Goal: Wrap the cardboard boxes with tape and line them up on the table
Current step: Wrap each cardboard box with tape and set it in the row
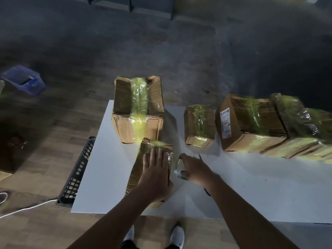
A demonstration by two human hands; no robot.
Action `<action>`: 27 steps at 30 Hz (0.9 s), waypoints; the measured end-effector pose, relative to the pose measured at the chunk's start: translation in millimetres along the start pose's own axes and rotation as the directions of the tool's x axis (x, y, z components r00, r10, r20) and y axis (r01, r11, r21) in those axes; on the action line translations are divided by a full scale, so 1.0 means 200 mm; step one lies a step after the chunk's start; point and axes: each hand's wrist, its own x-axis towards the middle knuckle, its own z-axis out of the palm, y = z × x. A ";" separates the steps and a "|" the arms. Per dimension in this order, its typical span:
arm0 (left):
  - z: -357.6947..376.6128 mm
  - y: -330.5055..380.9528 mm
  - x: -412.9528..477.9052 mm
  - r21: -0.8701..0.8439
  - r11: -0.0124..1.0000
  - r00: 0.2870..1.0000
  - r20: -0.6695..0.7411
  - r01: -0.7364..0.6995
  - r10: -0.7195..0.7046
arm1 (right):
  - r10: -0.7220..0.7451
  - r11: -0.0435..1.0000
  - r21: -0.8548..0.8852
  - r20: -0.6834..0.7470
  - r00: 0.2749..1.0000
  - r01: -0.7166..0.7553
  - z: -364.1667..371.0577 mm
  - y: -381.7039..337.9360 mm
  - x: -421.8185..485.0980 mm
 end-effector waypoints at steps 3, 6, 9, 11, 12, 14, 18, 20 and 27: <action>0.00 0.08 0.01 0.018 0.995 0.995 0.026 0.094 -0.094 | -0.051 0.998 0.031 -0.027 0.998 0.052 0.07 -0.03 0.06; 0.01 0.13 0.02 0.023 0.988 0.988 0.025 0.153 -0.154 | -0.170 0.985 -0.029 -0.054 0.984 0.168 0.14 -0.05 0.12; 0.01 0.12 0.03 0.002 0.989 0.988 0.029 0.151 -0.151 | -0.194 0.981 -0.008 -0.097 0.976 0.194 0.17 -0.04 0.15; -0.01 0.11 0.03 0.014 0.991 0.991 0.036 0.132 -0.133 | -0.184 0.983 -0.022 -0.070 0.980 0.183 0.18 -0.03 0.16; -0.01 0.10 0.03 0.014 0.992 0.991 0.032 0.126 -0.126 | -0.166 0.986 -0.031 -0.064 0.984 0.164 0.18 -0.03 0.16; -0.01 0.10 0.01 0.007 0.992 0.992 0.018 0.123 -0.123 | -0.123 0.992 -0.044 -0.093 0.988 0.119 0.19 -0.02 0.14; 0.07 0.11 -0.16 0.067 0.991 0.991 0.064 0.115 -0.120 | -0.062 0.992 -0.121 -0.147 0.987 0.044 0.22 -0.03 0.10; 0.09 0.10 -0.20 0.104 0.990 0.987 0.114 0.100 -0.111 | -0.040 0.989 -0.144 -0.148 0.988 0.019 0.22 -0.05 0.10; -0.09 0.03 -0.17 0.062 0.998 0.999 0.016 -0.032 0.031 | 0.080 0.911 0.412 -0.093 0.992 -0.035 0.11 -0.01 0.07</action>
